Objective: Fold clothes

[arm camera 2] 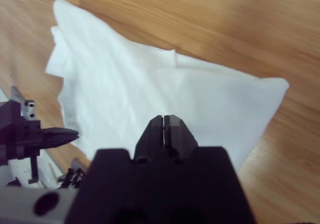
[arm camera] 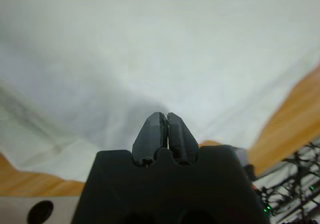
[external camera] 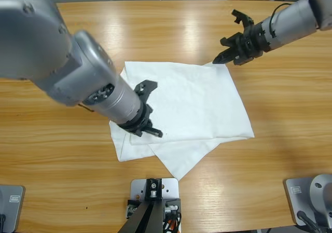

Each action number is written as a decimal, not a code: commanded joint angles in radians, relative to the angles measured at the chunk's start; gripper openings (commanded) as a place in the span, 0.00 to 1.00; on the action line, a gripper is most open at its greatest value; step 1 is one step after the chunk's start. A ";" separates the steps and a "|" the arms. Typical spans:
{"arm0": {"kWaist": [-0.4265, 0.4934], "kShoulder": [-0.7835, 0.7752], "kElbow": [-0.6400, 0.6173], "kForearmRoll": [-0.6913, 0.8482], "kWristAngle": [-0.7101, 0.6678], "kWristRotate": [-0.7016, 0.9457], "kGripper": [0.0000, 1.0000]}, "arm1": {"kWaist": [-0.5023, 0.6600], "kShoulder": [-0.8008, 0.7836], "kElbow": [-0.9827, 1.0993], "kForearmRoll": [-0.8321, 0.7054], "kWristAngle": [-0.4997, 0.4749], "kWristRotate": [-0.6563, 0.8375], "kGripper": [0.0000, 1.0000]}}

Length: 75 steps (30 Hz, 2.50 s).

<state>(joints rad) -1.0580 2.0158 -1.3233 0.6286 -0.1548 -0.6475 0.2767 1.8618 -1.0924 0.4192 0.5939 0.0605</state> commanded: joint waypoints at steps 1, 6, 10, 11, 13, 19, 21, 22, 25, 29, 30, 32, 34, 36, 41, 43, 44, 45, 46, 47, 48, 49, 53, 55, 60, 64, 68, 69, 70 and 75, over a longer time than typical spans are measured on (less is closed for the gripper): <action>-0.011 0.054 0.061 -0.068 0.046 -0.034 0.00 | -0.017 0.111 0.038 -0.042 -0.025 -0.018 0.00; -0.011 0.099 0.066 -0.086 0.038 -0.040 0.00 | -0.017 0.131 0.046 -0.047 -0.028 -0.025 0.00; -0.011 0.098 0.082 -0.083 0.024 -0.035 0.00 | -0.017 0.161 0.048 -0.060 -0.028 -0.024 0.00; -0.011 0.098 0.084 -0.082 0.016 -0.034 0.00 | -0.018 0.170 0.048 -0.064 -0.028 -0.024 0.00; -0.011 0.100 0.093 -0.081 -0.006 -0.034 0.00 | -0.018 0.189 0.046 -0.069 -0.032 -0.021 0.00; -0.019 0.101 0.144 -0.079 -0.024 -0.049 0.00 | -0.029 0.241 0.049 -0.098 -0.065 -0.022 0.00; -0.020 0.102 0.153 -0.079 -0.028 -0.054 0.00 | -0.045 0.249 0.049 -0.122 -0.073 -0.022 0.00; -0.020 0.103 0.156 -0.079 -0.028 -0.057 0.00 | -0.055 0.250 0.049 -0.135 -0.075 -0.022 0.00; -0.025 0.103 0.157 -0.080 -0.028 -0.065 0.00 | -0.082 0.246 0.046 -0.157 -0.090 -0.019 0.00; -0.035 0.106 0.159 -0.080 -0.028 -0.072 0.00 | -0.106 0.248 0.046 -0.173 -0.130 -0.019 0.00; -0.037 0.106 0.162 -0.081 -0.028 -0.076 0.00 | -0.109 0.250 0.046 -0.176 -0.138 -0.019 0.00; -0.040 0.105 0.167 -0.081 -0.028 -0.081 0.00 | -0.117 0.253 0.045 -0.180 -0.155 -0.019 0.00; -0.042 0.099 0.173 -0.081 -0.027 -0.081 0.00 | -0.137 0.244 0.046 -0.189 -0.166 -0.019 0.00; -0.042 0.087 0.179 -0.081 -0.026 -0.083 0.00 | -0.166 0.204 0.048 -0.189 -0.193 -0.019 0.00; -0.041 0.041 0.173 -0.081 -0.006 -0.085 0.00 | -0.198 -0.083 0.059 -0.106 -0.212 0.027 0.00; -0.040 0.034 0.171 -0.082 -0.004 -0.085 0.00 | -0.155 -0.237 0.086 -0.035 -0.203 0.109 0.00; -0.040 0.029 0.169 -0.082 -0.003 -0.085 0.00 | -0.118 -0.312 0.118 -0.023 -0.192 0.157 0.00; -0.040 0.019 0.167 -0.083 0.000 -0.086 0.00 | -0.072 -0.380 0.153 -0.012 -0.186 0.204 0.00; -0.040 0.005 0.162 -0.083 0.004 -0.086 0.00 | -0.016 -0.438 0.193 -0.008 -0.183 0.250 0.00; -0.040 -0.013 0.155 -0.082 0.011 -0.086 0.00 | 0.042 -0.484 0.233 -0.008 -0.178 0.298 0.00; -0.035 -0.034 0.146 -0.082 0.018 -0.084 0.00 | 0.098 -0.518 0.274 -0.007 -0.174 0.345 0.00; -0.020 -0.058 0.136 -0.082 0.025 -0.084 0.00 | 0.151 -0.550 0.317 -0.007 -0.179 0.386 0.00; 0.076 -0.150 0.064 -0.080 0.034 -0.083 0.00 | 0.243 -0.613 0.491 -0.030 -0.216 0.518 0.00; 0.121 -0.163 0.020 -0.072 0.035 -0.080 0.00 | 0.243 -0.603 0.545 -0.054 -0.233 0.544 0.00; 0.187 -0.065 -0.040 -0.069 0.054 -0.072 0.00 | 0.243 -0.494 0.604 -0.159 -0.293 0.562 0.00; 0.199 0.029 -0.050 -0.069 0.058 -0.077 0.00 | 0.244 -0.398 0.621 -0.260 -0.298 0.562 0.00; 0.201 0.072 -0.049 -0.069 0.058 -0.081 0.00 | 0.252 -0.343 0.624 -0.289 -0.296 0.560 0.00; 0.202 0.078 -0.048 -0.069 0.058 -0.082 0.00 | 0.252 -0.334 0.622 -0.259 -0.296 0.570 0.00; 0.201 0.084 -0.048 -0.069 0.058 -0.083 0.00 | 0.251 -0.328 0.620 -0.211 -0.302 0.591 0.00; 0.201 0.116 -0.050 -0.069 0.057 -0.103 0.00 | 0.251 -0.269 0.614 -0.091 -0.351 0.687 0.00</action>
<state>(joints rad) -0.8674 2.0377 -1.3731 0.5511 -0.1088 -0.7249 0.5186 1.4956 -0.4930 0.2133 0.2998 0.6541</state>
